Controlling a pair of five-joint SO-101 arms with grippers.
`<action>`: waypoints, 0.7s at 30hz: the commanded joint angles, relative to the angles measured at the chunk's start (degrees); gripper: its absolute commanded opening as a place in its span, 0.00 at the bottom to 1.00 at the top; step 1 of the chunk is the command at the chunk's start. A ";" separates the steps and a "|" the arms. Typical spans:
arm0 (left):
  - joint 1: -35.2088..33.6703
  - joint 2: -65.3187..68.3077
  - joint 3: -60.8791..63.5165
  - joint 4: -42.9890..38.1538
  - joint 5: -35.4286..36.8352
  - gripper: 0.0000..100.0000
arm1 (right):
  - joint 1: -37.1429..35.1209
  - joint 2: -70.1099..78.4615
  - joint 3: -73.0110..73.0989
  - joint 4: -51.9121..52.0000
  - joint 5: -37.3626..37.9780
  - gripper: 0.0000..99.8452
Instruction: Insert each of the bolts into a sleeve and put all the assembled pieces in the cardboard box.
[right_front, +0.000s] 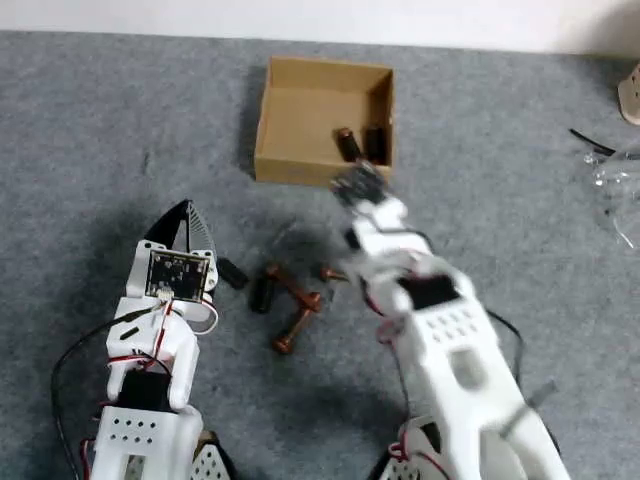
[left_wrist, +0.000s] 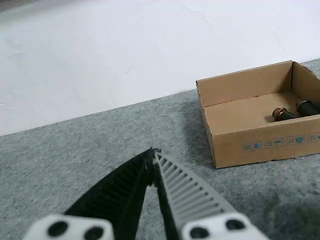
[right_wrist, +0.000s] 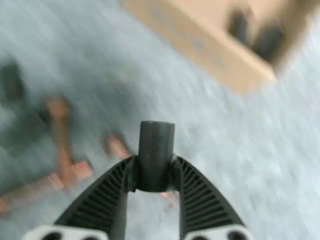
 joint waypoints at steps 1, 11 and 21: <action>-0.40 0.13 1.01 -1.32 0.35 0.01 | 9.63 -13.58 5.67 7.16 6.51 0.00; -0.31 0.13 1.10 -1.32 0.35 0.01 | 13.49 -24.75 8.13 28.88 12.66 0.00; -0.31 0.13 1.19 -1.32 0.35 0.01 | 13.49 -16.66 15.87 20.35 12.84 0.00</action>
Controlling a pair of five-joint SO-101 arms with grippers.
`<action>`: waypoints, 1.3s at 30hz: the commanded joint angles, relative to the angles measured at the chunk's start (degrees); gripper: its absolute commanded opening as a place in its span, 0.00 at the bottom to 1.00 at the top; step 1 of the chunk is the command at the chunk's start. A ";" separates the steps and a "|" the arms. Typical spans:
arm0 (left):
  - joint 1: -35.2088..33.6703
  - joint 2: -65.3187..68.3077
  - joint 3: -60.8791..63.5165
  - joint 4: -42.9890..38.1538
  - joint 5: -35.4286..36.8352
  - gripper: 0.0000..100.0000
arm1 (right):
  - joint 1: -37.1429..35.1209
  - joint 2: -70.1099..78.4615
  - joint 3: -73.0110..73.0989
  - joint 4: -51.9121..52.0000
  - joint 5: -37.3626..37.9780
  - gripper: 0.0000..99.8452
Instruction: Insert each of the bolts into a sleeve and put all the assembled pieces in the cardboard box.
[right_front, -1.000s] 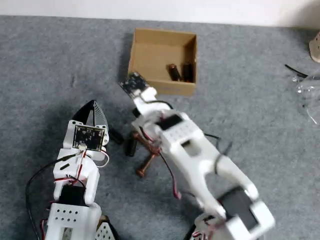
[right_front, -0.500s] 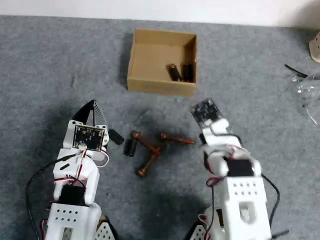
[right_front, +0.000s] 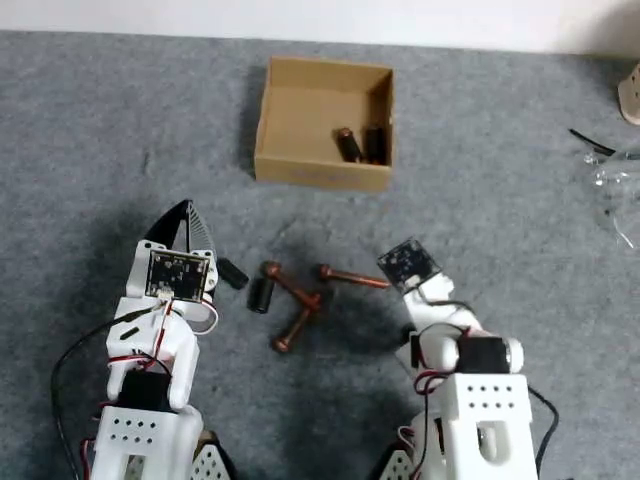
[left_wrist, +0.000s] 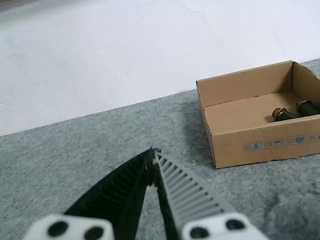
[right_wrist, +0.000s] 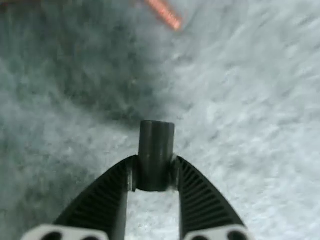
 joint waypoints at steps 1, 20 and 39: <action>-0.31 0.13 1.19 -1.32 0.35 0.01 | 0.84 5.23 0.84 -7.25 0.70 0.00; -0.31 0.13 1.19 -1.32 0.35 0.01 | 0.84 26.86 1.80 -18.15 -1.23 0.00; 2.86 0.75 -6.02 9.93 7.74 0.01 | -1.36 5.93 3.65 -32.13 -20.92 0.00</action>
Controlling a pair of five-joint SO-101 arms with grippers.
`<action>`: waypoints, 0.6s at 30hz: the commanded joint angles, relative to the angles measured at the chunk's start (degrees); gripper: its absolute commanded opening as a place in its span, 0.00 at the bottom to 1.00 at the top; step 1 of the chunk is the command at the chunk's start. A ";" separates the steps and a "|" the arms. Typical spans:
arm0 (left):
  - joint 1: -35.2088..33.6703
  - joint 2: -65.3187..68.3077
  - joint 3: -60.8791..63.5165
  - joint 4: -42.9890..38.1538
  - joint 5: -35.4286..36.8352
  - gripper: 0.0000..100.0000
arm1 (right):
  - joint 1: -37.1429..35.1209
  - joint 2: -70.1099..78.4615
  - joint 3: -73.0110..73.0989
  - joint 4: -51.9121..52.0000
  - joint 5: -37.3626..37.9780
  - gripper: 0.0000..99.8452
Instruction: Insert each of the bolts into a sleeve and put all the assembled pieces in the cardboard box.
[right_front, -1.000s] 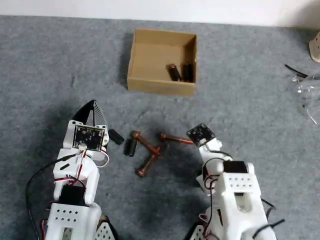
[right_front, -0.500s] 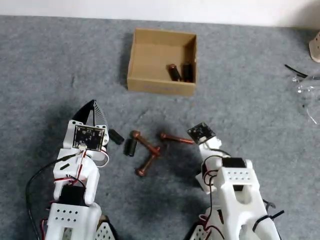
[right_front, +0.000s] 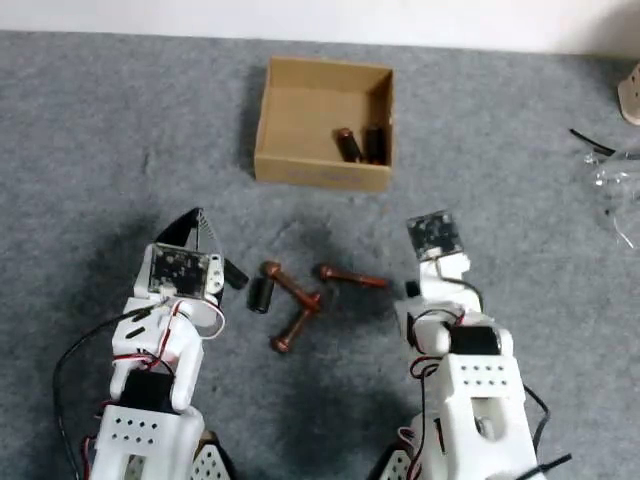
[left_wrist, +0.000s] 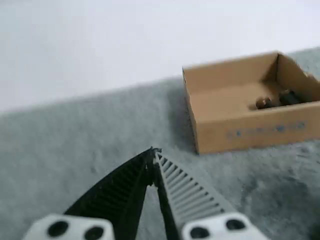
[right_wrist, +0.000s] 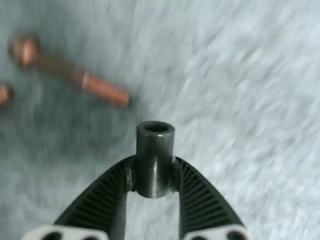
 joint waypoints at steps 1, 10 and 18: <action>0.92 0.75 -4.79 4.66 2.99 0.01 | -1.27 -1.80 1.98 -5.85 -2.02 0.00; 6.46 6.37 -7.16 4.66 2.73 0.01 | -1.27 -1.80 3.65 -8.04 -2.02 0.00; 7.34 40.57 -25.63 4.66 4.84 0.01 | -1.10 -1.80 8.92 -13.41 -1.67 0.00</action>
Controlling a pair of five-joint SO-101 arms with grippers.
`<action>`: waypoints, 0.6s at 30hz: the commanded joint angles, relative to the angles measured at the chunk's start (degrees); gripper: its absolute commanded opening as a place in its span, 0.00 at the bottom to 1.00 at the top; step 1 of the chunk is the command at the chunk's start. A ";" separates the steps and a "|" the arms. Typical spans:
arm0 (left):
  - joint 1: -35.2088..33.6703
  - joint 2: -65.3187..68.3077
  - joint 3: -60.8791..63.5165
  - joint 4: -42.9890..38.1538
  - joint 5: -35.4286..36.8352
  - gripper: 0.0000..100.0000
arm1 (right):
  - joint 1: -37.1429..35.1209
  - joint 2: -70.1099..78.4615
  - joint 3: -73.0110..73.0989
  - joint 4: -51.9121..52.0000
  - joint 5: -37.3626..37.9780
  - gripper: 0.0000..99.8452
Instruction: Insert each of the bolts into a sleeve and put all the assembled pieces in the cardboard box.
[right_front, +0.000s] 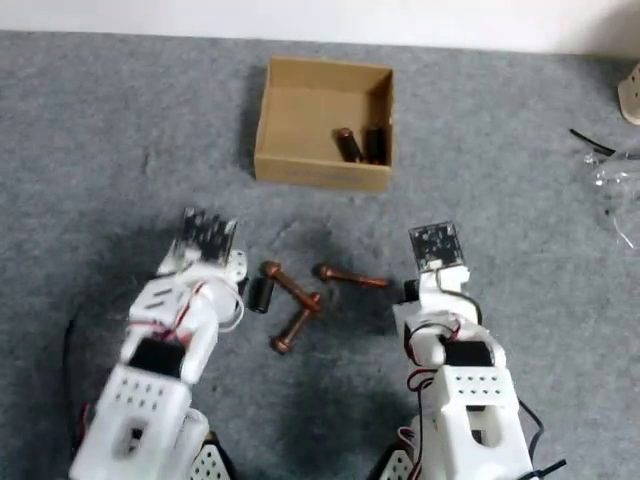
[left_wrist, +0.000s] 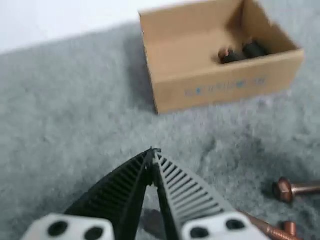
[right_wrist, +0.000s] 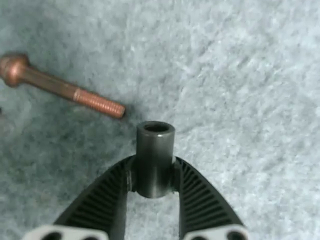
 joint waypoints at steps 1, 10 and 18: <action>1.36 19.03 -13.32 0.00 5.01 0.01 | -1.10 -1.27 0.84 -3.65 -0.35 0.00; 8.13 25.45 -18.15 3.16 28.84 0.18 | -1.01 -1.27 0.92 -3.91 -0.26 0.00; 13.58 25.89 -17.98 3.34 30.77 0.16 | -0.92 -1.27 1.27 -6.37 1.58 0.00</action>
